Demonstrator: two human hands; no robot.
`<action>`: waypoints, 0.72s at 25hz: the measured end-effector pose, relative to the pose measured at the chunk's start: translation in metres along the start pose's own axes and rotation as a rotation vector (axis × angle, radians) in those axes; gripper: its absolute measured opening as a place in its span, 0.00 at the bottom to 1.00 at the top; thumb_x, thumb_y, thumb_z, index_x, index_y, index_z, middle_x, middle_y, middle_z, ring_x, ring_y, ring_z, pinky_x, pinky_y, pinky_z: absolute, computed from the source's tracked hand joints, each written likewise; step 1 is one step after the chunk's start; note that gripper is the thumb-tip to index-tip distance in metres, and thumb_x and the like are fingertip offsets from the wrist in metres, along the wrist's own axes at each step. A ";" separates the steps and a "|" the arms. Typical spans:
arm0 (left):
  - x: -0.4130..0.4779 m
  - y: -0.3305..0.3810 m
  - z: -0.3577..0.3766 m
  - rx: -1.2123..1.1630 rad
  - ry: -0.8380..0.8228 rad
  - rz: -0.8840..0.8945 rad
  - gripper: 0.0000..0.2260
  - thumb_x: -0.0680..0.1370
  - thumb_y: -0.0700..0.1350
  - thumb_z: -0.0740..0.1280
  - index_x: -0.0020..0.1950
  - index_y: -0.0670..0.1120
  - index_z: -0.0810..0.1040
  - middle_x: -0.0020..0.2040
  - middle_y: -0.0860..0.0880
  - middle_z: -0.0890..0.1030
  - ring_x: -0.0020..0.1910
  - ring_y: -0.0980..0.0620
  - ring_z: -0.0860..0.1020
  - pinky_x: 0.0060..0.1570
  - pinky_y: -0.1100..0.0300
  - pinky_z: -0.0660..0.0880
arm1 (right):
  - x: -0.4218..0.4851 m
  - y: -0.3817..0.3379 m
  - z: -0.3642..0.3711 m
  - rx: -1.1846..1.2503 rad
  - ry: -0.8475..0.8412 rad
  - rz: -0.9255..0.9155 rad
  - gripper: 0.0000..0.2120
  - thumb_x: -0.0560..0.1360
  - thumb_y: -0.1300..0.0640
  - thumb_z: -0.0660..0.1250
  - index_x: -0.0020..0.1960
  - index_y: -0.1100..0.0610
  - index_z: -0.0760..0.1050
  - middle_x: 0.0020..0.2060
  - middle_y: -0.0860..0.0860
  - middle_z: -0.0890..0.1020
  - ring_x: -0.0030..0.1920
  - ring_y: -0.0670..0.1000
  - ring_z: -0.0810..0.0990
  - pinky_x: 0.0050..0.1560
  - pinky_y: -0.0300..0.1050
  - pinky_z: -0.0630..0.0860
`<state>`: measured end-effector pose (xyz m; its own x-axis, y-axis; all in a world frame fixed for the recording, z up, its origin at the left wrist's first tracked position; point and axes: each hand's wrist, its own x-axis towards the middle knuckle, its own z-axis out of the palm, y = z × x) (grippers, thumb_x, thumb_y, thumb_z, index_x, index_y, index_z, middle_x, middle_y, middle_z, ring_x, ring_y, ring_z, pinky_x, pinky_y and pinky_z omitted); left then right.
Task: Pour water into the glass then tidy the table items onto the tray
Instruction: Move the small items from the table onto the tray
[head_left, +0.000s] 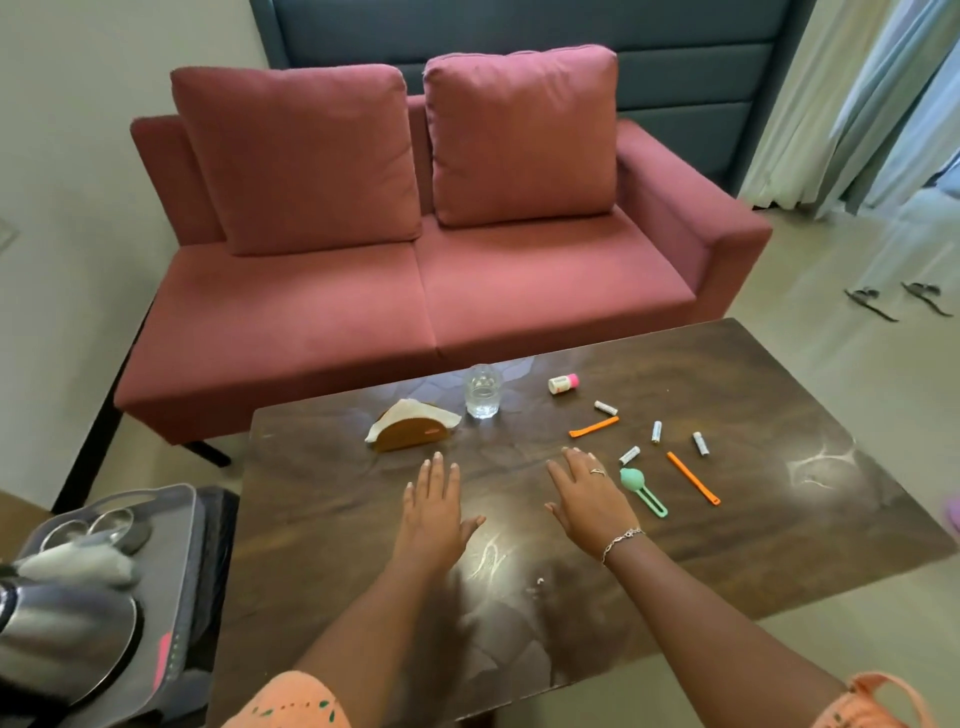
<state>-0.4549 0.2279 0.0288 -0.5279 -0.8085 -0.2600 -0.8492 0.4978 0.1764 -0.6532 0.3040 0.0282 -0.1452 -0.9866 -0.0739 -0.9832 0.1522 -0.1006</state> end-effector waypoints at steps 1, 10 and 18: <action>0.007 0.001 -0.002 -0.004 -0.005 0.006 0.33 0.79 0.59 0.52 0.76 0.45 0.41 0.77 0.43 0.39 0.76 0.45 0.39 0.74 0.49 0.45 | 0.004 0.005 0.000 -0.005 -0.003 0.007 0.25 0.76 0.50 0.59 0.69 0.59 0.58 0.72 0.62 0.58 0.73 0.57 0.56 0.74 0.51 0.49; 0.071 0.040 -0.012 0.049 -0.073 0.158 0.32 0.79 0.59 0.53 0.76 0.44 0.45 0.78 0.43 0.45 0.77 0.46 0.42 0.75 0.49 0.46 | 0.029 0.062 0.003 0.030 -0.026 0.124 0.23 0.76 0.51 0.60 0.67 0.58 0.62 0.68 0.61 0.63 0.70 0.59 0.61 0.73 0.50 0.52; 0.138 0.106 0.006 0.131 -0.152 0.204 0.23 0.80 0.52 0.56 0.71 0.42 0.59 0.73 0.43 0.61 0.74 0.46 0.57 0.74 0.50 0.52 | 0.041 0.173 0.025 0.151 -0.132 0.267 0.17 0.75 0.55 0.62 0.62 0.58 0.67 0.57 0.56 0.74 0.57 0.57 0.72 0.57 0.47 0.68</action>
<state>-0.6178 0.1709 0.0060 -0.6757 -0.6357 -0.3731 -0.7142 0.6899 0.1180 -0.8260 0.2915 -0.0175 -0.3700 -0.8963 -0.2445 -0.8834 0.4209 -0.2059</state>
